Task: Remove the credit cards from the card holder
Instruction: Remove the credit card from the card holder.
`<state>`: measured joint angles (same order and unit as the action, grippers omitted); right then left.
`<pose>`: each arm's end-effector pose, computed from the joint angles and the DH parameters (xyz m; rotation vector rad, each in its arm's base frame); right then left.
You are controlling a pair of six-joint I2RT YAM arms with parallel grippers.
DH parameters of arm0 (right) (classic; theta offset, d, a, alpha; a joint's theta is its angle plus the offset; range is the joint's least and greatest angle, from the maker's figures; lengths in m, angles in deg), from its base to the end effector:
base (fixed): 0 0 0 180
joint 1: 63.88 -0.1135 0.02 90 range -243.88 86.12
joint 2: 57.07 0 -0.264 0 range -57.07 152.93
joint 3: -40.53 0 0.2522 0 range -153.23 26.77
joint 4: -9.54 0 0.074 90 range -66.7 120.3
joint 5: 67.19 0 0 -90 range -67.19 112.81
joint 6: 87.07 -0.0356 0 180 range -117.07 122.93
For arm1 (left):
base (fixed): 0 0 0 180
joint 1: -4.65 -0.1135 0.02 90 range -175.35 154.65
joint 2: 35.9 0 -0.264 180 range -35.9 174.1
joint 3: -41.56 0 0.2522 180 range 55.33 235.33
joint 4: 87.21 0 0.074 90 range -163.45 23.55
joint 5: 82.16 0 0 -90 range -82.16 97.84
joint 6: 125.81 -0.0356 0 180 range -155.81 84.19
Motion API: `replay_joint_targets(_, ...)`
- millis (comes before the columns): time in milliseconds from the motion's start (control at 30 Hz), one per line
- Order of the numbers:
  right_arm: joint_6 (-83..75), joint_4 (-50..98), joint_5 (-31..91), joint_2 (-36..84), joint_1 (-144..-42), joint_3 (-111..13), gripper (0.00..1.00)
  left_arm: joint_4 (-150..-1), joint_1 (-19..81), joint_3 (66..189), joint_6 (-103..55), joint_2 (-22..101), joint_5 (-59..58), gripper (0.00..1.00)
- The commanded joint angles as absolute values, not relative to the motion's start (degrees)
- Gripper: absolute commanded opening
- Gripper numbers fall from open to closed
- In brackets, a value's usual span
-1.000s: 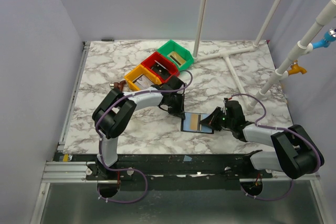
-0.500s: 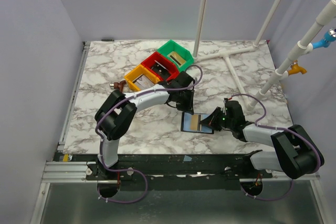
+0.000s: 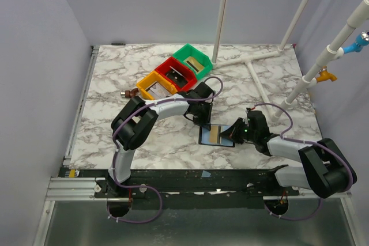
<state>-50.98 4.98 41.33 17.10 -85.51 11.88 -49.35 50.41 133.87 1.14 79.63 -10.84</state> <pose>0.1874 0.0865 0.1169 0.5092 2.4190 1.0064 0.2832 -0.3072 0.1580 0.3401 2.8382 -0.8392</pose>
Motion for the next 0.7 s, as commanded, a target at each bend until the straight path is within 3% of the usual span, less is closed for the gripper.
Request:
replay_joint_targets(0, -49.10, 9.91, 38.13, 15.76, -85.14, 12.10, 0.01, -47.60, 50.50, 133.92, 0.79, 81.49, -8.13, 0.00)
replay_joint_targets(667, -48.75, 13.16, 35.93, 11.85, -84.98, 12.79, 0.01, -47.69, 49.12, 131.00, 0.49, 81.53, -6.93, 0.00)
